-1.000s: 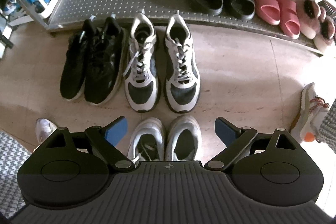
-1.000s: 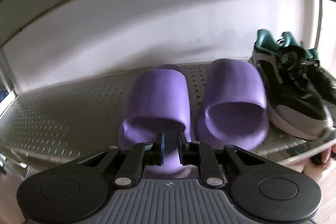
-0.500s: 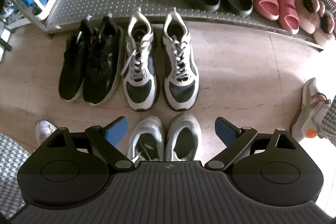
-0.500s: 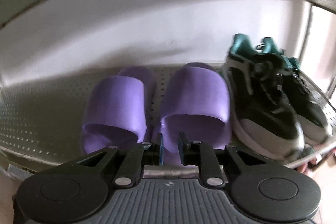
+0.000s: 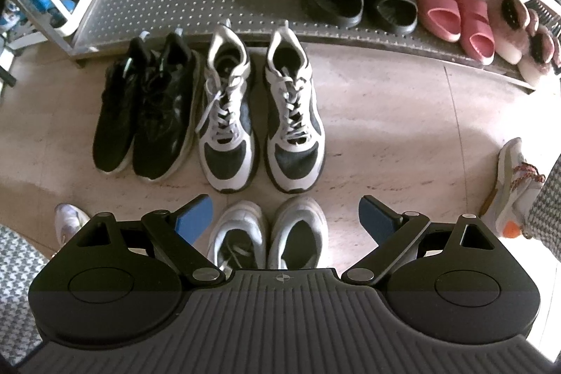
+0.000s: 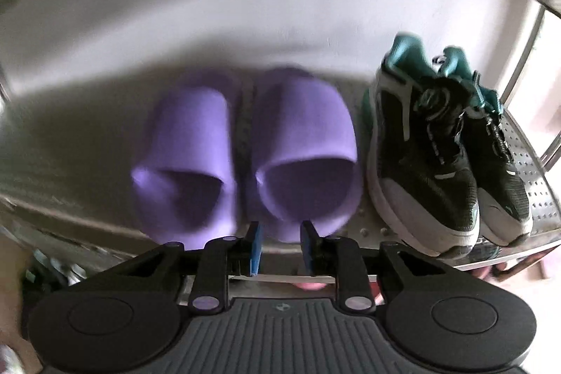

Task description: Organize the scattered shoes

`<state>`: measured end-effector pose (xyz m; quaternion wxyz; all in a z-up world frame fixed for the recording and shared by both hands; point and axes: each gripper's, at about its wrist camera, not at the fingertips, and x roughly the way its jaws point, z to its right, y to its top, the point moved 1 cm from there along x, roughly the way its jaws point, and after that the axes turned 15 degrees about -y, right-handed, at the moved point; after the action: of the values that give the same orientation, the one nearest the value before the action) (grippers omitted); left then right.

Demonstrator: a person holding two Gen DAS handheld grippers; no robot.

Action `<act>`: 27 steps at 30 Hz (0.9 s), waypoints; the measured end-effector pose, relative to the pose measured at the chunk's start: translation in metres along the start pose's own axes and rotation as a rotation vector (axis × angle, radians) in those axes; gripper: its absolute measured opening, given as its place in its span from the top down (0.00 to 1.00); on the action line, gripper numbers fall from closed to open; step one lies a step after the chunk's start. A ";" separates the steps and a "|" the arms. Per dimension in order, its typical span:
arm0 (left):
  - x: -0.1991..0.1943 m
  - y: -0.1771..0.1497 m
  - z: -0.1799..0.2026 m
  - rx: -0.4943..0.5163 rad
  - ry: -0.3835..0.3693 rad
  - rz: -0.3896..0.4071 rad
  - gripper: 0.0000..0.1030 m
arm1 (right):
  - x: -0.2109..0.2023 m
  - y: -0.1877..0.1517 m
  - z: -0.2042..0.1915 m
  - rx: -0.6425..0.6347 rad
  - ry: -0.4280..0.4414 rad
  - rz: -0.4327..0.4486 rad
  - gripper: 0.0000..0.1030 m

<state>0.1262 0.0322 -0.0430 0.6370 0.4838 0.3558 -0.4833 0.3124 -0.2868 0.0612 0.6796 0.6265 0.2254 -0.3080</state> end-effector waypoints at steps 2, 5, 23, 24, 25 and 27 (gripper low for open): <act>-0.004 0.003 0.001 -0.001 -0.008 0.018 0.09 | -0.028 -0.004 -0.004 0.000 0.070 0.041 0.66; -0.010 0.008 0.006 0.010 -0.027 0.038 0.09 | -0.084 -0.013 -0.016 -0.019 0.162 0.072 0.40; -0.115 0.006 0.259 0.355 -0.456 -0.041 0.08 | -0.386 -0.089 -0.081 0.015 0.103 0.134 0.01; -0.127 0.003 0.276 0.399 -0.499 -0.044 0.08 | -0.401 -0.101 -0.085 -0.026 0.128 0.152 0.01; -0.138 -0.002 0.292 0.442 -0.539 -0.043 0.07 | -0.410 -0.109 -0.089 -0.062 0.123 0.169 0.01; -0.162 -0.012 0.313 0.516 -0.613 -0.034 0.05 | -0.428 -0.120 -0.091 -0.070 0.082 0.268 0.01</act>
<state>0.0650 -0.2248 0.1900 0.5629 0.4553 0.0241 -0.6893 -0.0681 -0.1410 0.2616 0.7265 0.6388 0.1779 -0.1805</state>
